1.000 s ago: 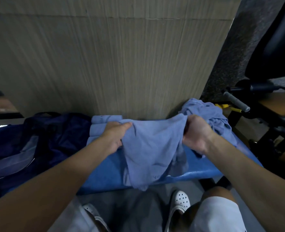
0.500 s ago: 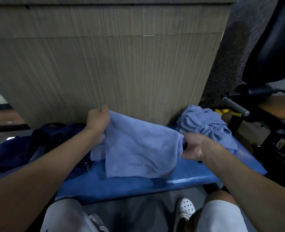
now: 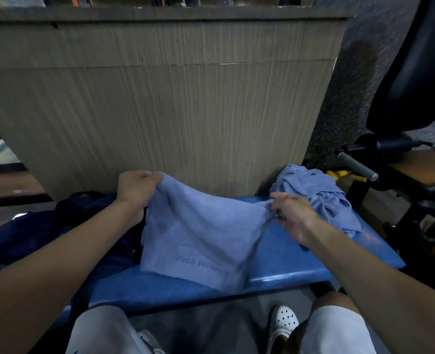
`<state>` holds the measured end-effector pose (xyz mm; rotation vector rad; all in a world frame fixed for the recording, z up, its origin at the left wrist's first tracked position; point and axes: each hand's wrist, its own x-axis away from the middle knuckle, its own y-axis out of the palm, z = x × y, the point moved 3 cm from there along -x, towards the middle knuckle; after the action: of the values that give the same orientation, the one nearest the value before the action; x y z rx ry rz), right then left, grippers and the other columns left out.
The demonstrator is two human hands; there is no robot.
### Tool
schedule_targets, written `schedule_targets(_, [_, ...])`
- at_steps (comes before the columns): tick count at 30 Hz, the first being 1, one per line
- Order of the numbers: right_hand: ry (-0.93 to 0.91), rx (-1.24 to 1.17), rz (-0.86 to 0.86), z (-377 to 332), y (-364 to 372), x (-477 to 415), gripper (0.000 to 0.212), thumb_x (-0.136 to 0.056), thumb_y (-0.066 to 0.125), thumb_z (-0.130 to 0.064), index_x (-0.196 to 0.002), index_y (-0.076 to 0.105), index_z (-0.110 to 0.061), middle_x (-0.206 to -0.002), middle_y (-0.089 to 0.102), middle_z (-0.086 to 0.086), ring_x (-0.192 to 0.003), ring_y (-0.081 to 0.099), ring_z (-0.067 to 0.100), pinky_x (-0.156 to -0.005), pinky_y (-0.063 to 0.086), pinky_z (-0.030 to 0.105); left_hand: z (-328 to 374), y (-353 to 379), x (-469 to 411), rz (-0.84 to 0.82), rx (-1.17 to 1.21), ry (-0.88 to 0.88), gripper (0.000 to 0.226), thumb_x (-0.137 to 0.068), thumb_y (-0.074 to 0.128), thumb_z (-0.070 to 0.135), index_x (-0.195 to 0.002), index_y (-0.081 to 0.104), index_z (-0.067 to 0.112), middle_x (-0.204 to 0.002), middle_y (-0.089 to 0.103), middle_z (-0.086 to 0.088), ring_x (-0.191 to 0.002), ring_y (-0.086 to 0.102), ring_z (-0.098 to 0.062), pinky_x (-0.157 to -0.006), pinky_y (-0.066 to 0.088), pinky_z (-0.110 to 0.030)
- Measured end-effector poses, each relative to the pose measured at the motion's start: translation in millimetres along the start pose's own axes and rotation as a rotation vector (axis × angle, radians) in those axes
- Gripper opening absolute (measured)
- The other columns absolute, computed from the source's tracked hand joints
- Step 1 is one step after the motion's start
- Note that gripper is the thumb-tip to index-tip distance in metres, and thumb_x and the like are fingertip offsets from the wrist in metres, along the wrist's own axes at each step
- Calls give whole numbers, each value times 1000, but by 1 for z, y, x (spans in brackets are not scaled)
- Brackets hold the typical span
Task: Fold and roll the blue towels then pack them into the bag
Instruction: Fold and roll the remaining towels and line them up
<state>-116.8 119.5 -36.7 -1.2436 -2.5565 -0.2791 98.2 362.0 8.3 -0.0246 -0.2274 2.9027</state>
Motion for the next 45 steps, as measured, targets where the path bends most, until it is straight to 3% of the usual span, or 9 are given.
schedule_targets(5, [-185,-56,77,-27,-4,2,11,-89,65,-9,-79,64,-4,-74,54,15,-69,49,26,-60,44,34,7,-11,-5,-43,129,-91,17,-90,68,30,-81,66,16,-79,67,-4,-73,63,-17,-63,52,-29])
schedule_targets(10, [-358,-9,123,-54,-14,0,17,-87,65,1,-99,66,-10,-77,62,5,-71,55,16,-65,47,27,18,-21,-5,-19,143,-6,9,-92,66,19,-85,69,12,-93,68,-11,-86,64,-21,-79,57,-32])
schedule_targets(13, [-422,45,141,-67,-19,0,14,-88,64,0,-88,68,-13,-72,60,2,-63,51,11,-54,43,19,24,-22,-5,-22,134,7,10,-92,66,16,-83,69,13,-92,68,-11,-86,63,-20,-84,55,-34])
schedule_targets(19, [-497,68,166,-84,-27,4,20,-86,66,0,-77,65,-18,-73,61,1,-68,54,9,-51,43,10,39,-24,-5,-11,42,138,16,-91,65,15,-76,69,17,-75,64,-3,-74,58,-15,-65,48,-27])
schedule_targets(25, [-581,96,211,-88,-39,4,15,-87,67,-1,-83,69,-15,-72,62,0,-63,54,3,-52,43,7,53,-21,4,-34,15,246,10,-86,72,13,-80,70,21,-80,68,6,-73,61,-2,-67,44,-17])
schedule_targets(31, [-619,135,230,-94,-55,1,22,-86,68,-1,-103,69,-15,-74,61,-1,-64,54,7,-53,45,10,61,-12,8,-102,132,245,6,-84,73,8,-83,73,14,-80,72,0,-76,67,-10,-62,50,-14])
schedule_targets(37, [-611,122,213,-98,-64,4,16,-89,64,-1,-101,70,-9,-70,64,-3,-61,57,2,-60,49,15,63,6,17,-253,328,143,17,-94,61,11,-77,64,16,-73,68,-1,-68,62,-10,-70,46,-25])
schedule_targets(41, [-601,152,172,-102,-68,7,19,-87,67,0,-105,69,-3,-87,68,12,-79,63,18,-74,53,26,64,11,19,-263,379,149,13,-93,61,10,-81,64,15,-70,70,3,-67,65,-8,-69,50,-23])
schedule_targets(45, [-640,217,204,-110,-69,11,15,-84,70,0,-97,69,-7,-80,66,7,-70,61,15,-60,54,18,71,8,17,-192,396,231,13,-90,65,3,-80,67,11,-68,71,4,-66,65,-7,-68,52,-21])
